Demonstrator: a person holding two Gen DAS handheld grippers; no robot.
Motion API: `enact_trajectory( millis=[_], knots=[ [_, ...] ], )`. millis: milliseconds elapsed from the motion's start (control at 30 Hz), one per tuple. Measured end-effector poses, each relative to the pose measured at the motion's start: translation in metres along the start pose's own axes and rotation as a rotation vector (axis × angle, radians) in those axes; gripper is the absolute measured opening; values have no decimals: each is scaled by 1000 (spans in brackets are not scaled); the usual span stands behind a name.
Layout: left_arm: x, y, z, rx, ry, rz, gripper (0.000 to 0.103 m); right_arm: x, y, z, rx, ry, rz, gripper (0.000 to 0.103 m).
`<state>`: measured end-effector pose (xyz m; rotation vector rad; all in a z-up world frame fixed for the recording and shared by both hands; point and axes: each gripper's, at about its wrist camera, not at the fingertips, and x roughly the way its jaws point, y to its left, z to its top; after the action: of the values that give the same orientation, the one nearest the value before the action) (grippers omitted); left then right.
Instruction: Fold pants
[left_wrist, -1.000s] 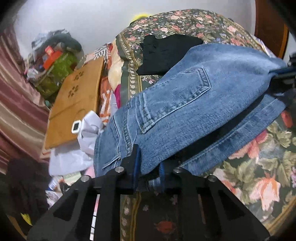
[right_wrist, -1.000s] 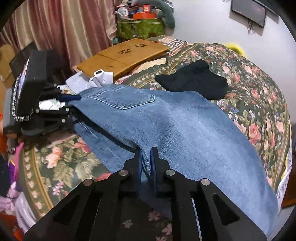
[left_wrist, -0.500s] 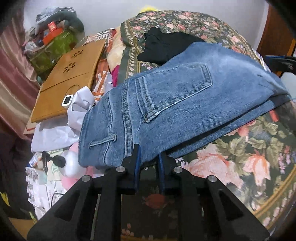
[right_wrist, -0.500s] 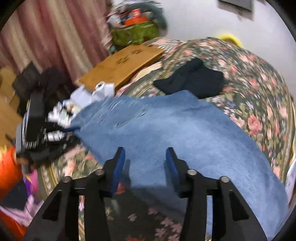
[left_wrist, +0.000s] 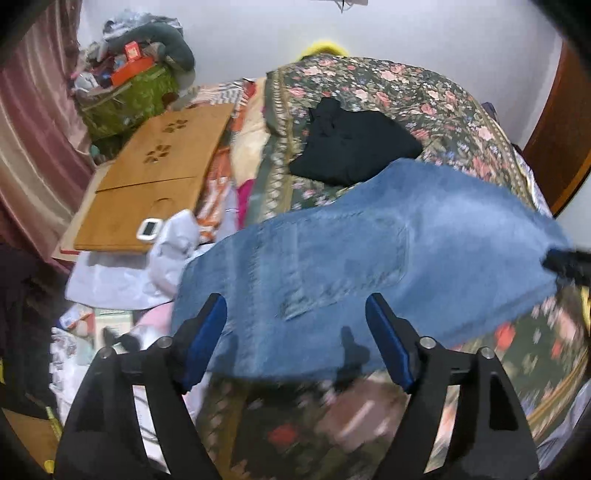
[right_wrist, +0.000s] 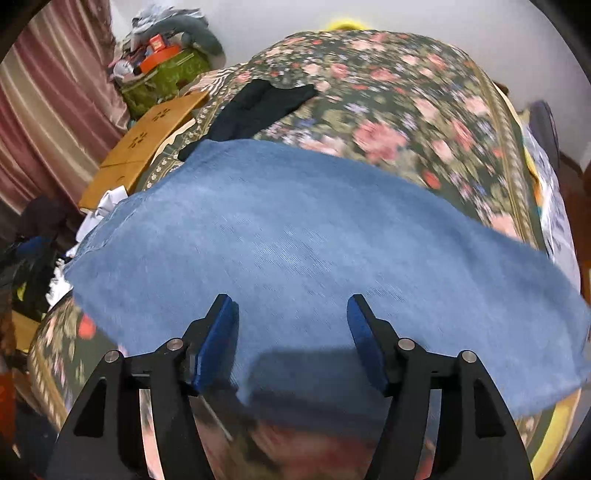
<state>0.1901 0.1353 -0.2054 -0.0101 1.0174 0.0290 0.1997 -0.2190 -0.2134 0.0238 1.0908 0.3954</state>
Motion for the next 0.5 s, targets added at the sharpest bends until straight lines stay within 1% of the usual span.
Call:
enact_trajectory(
  millis=[67,133,200,267,367,400,500],
  knots=[
    [13,-15,15,-7,28,-31,79,-11,-15,-5,34,6,6,60],
    [24,-29,26,-4,51,-40,79,-21,-35,-5,71,-25,5,60],
    [36,-48,34,7,73,-34,79,-28,-61,-5,105,-65,-35,64],
    [46,-66,39,27,97,-29,79,-28,-82,-10,140,-79,-72,65],
    [54,-94,45,64,121,-26,79,-13,-127,-23,228,-42,-125,65],
    [56,-102,46,77,125,-25,79,-8,-144,-33,271,-20,-125,65],
    [64,-130,50,128,140,-17,79,-16,-172,-57,330,-34,-114,65]
  ],
)
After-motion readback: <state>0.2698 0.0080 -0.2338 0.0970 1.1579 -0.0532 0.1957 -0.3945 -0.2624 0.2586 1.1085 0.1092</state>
